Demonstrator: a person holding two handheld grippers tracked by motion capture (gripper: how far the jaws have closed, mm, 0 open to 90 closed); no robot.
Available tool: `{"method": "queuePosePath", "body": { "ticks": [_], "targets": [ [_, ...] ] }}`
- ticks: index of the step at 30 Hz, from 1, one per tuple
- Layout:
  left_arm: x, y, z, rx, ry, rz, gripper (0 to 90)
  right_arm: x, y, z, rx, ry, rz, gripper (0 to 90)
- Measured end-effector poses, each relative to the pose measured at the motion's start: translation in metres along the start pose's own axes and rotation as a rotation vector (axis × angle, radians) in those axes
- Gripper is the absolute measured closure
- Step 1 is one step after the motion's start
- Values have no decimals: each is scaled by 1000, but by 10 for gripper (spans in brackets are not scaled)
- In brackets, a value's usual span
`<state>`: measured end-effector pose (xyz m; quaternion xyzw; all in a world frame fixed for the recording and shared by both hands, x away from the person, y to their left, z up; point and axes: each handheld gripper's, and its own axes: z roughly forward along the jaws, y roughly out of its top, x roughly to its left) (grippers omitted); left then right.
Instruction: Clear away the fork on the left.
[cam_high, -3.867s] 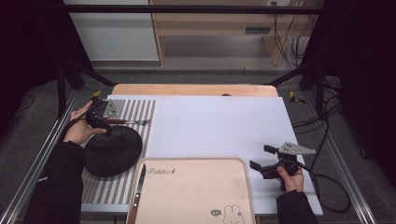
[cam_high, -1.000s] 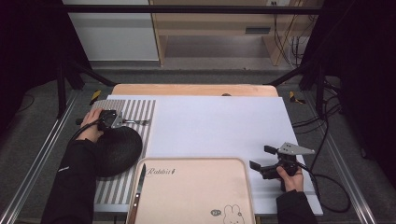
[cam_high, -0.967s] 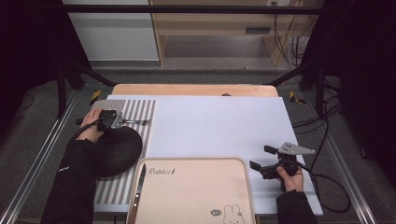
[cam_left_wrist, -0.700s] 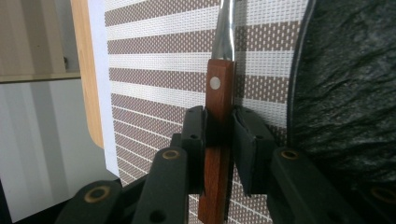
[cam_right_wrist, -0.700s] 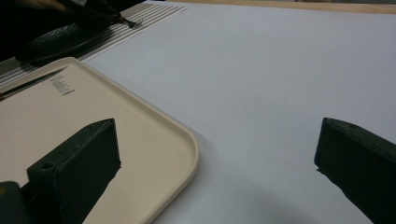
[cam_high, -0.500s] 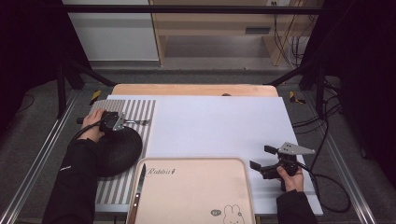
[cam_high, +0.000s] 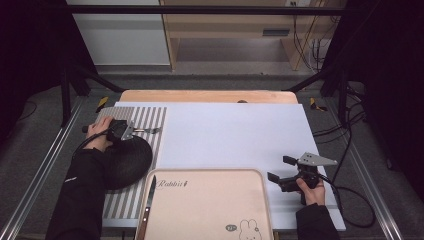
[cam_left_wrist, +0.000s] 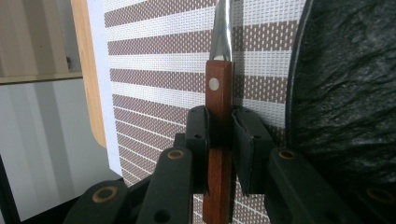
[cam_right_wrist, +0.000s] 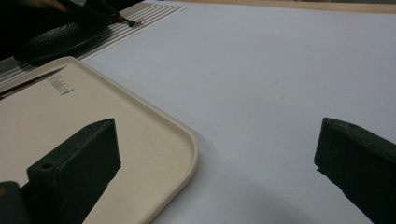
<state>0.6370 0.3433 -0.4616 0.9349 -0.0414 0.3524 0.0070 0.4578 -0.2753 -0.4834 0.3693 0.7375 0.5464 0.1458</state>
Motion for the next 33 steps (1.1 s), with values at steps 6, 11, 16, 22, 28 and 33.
{"method": "queuePosePath", "body": {
  "ticks": [6, 11, 16, 22, 28, 33],
  "targets": [
    [-1, 1, -1, 8, 9, -3, 769, 0, 0, 0, -1, 0, -1, 2],
    [0, 0, -6, 10, 20, -20, 769, 0, 0, 0, 1, 0, 0, 2],
    [2, 1, -15, 5, 46, -23, 769, 0, 0, 0, -2, 1, -2, 2],
    [1, 3, -28, 2, 71, -22, 768, 0, 0, 0, 1, -1, 0, 2],
    [0, 8, -47, -6, 98, -6, 768, 0, 0, 0, -3, 2, -4, 2],
    [-4, 12, -60, -13, 109, -9, 769, 0, 0, -1, -6, 3, -1, 2]
  ]
}}
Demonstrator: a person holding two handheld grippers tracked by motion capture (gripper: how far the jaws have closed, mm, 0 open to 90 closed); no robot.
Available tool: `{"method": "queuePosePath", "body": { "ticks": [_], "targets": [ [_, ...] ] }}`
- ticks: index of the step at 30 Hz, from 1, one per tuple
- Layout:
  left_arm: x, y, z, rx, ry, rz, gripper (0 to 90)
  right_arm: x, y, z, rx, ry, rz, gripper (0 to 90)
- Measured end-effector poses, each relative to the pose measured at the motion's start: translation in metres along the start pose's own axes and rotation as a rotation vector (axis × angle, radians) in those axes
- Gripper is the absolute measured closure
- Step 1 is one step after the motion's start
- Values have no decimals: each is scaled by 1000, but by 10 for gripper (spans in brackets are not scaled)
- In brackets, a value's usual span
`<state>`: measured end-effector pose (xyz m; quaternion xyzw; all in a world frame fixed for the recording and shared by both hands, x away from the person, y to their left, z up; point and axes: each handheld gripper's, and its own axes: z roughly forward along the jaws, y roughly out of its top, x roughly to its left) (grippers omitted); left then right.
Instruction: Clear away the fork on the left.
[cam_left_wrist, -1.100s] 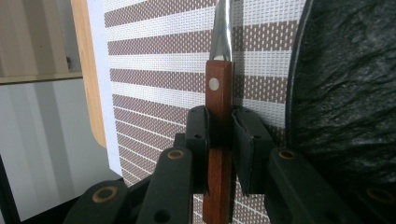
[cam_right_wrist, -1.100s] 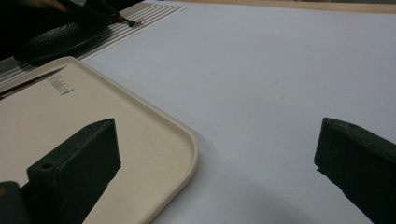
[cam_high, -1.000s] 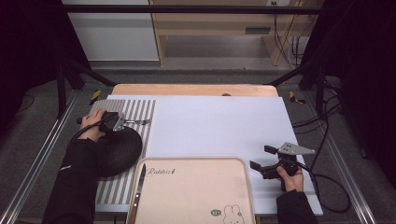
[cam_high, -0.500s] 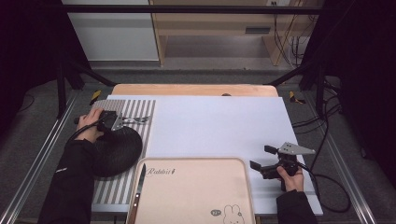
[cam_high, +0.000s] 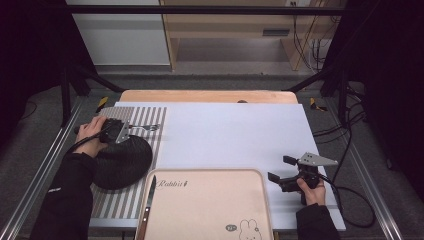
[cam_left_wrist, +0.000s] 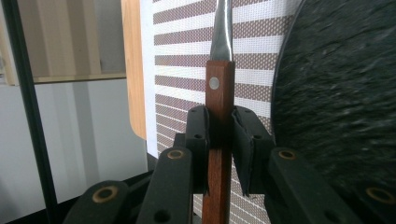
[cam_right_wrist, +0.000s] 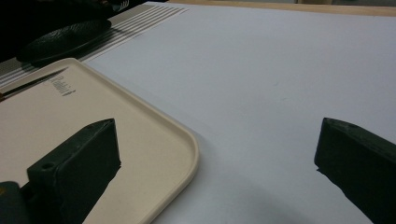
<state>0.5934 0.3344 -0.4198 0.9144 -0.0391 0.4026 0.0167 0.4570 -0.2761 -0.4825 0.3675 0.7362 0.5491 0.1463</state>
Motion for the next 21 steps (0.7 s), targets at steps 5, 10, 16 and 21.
{"method": "queuePosePath", "body": {
  "ticks": [5, 10, 16, 21],
  "targets": [
    [-6, 7, -12, -25, 10, -2, 768, 0, 0, 0, -1, 2, -2, 2],
    [-15, 12, -22, -49, 6, -20, 768, 0, 0, 0, -2, 5, -1, 2],
    [-22, 17, -37, -65, 14, -37, 768, 0, 0, 0, 1, 6, -3, 2],
    [-29, 23, -47, -76, 6, -59, 768, 0, 0, 0, 3, 6, -3, 2]
  ]
}}
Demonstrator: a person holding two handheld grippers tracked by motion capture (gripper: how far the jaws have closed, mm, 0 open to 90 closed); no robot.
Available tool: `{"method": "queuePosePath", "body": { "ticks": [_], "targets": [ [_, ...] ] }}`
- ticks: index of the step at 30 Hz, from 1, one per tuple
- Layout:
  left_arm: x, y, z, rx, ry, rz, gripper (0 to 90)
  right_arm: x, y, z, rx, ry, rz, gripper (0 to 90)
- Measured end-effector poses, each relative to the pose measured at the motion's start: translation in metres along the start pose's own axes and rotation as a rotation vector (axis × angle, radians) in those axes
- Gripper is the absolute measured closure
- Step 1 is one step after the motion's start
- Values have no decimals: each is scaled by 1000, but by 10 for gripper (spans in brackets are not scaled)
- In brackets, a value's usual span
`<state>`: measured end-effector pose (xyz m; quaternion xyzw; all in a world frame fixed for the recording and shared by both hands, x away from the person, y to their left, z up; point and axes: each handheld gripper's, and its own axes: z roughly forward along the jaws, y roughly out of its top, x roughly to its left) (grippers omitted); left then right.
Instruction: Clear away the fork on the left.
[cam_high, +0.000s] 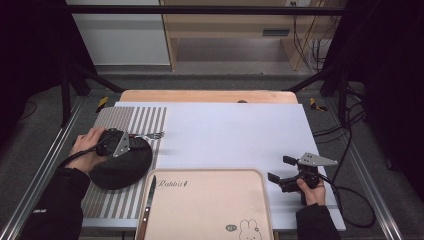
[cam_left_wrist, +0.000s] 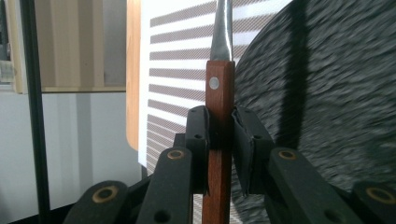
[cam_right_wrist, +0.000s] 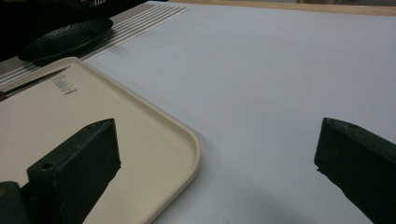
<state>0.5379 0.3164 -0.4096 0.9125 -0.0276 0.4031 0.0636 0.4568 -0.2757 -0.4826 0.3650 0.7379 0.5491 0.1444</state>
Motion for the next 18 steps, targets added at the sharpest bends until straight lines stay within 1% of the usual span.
{"method": "queuePosePath", "body": {
  "ticks": [1, 3, 4, 7, 9, 10, 13, 14, 16, 18],
  "targets": [
    [-2, 1, -1, -3, 1, 0, 768, 0, 0, 0, 0, 0, 0, 2],
    [-6, 3, -4, -14, 0, -17, 769, 0, 0, 0, 1, 0, 0, 2],
    [-9, 4, -6, -23, 0, -34, 768, 0, 0, 0, 0, 1, 0, 2],
    [-16, 7, -11, -24, -5, -43, 768, 0, 0, 0, 1, 1, -1, 2],
    [-20, 10, -15, -37, -5, -55, 768, 0, 0, 0, 0, 1, -1, 2],
    [-22, 12, -18, -35, -7, -53, 768, 0, 0, 0, 0, 2, -2, 2],
    [-28, 17, -24, -51, -5, -64, 768, 0, 0, 0, 2, 0, -4, 2],
    [-28, 18, -26, -48, -7, -57, 768, 0, 0, 0, 2, 0, -4, 2],
    [-32, 22, -29, -61, -10, -68, 768, 0, 0, 0, 2, 0, -3, 2],
    [-35, 25, -33, -64, -14, -68, 768, 0, 0, 1, 2, 1, -2, 2]
  ]
}}
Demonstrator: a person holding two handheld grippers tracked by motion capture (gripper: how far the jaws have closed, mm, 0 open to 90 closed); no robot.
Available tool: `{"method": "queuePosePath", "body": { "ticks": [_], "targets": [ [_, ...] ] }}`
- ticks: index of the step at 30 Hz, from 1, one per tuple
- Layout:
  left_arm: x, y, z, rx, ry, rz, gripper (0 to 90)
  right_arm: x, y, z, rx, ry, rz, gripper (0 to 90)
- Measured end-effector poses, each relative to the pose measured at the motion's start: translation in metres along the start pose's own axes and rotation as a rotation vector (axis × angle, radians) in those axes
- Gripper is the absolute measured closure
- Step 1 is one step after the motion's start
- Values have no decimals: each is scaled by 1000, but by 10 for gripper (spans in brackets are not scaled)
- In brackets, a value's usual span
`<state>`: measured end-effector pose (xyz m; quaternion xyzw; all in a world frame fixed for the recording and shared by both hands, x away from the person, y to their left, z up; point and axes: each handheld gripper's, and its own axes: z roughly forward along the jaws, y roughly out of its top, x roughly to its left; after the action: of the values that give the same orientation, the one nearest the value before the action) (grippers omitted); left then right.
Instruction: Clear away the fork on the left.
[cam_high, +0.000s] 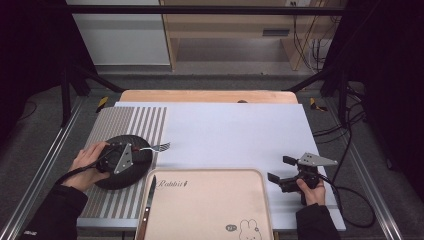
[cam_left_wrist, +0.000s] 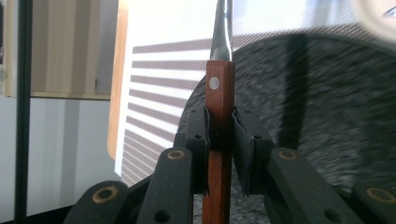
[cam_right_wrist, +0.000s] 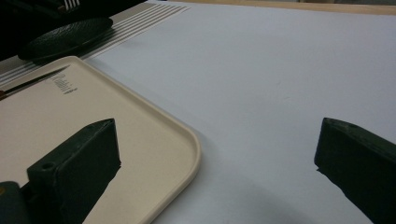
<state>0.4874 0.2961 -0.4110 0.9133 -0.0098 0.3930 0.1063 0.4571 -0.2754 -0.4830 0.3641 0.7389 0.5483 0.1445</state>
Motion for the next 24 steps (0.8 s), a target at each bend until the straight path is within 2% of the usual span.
{"method": "queuePosePath", "body": {
  "ticks": [3, 9, 11, 13, 24],
  "targets": [
    [-7, 6, -6, -17, -14, -31, 768, 0, 0, 0, 1, 1, 0, 2],
    [-17, 15, -16, -20, -46, -73, 768, 0, 0, 0, 0, 1, 1, 2],
    [-19, 19, -19, -35, -49, -74, 768, 0, 0, 0, 0, 1, 0, 2],
    [-23, 21, -23, -27, -60, -104, 768, 0, 0, 0, 1, 0, 0, 2],
    [-41, 38, -40, -41, -72, -182, 768, 0, 0, 0, 4, -1, 1, 2]
  ]
}}
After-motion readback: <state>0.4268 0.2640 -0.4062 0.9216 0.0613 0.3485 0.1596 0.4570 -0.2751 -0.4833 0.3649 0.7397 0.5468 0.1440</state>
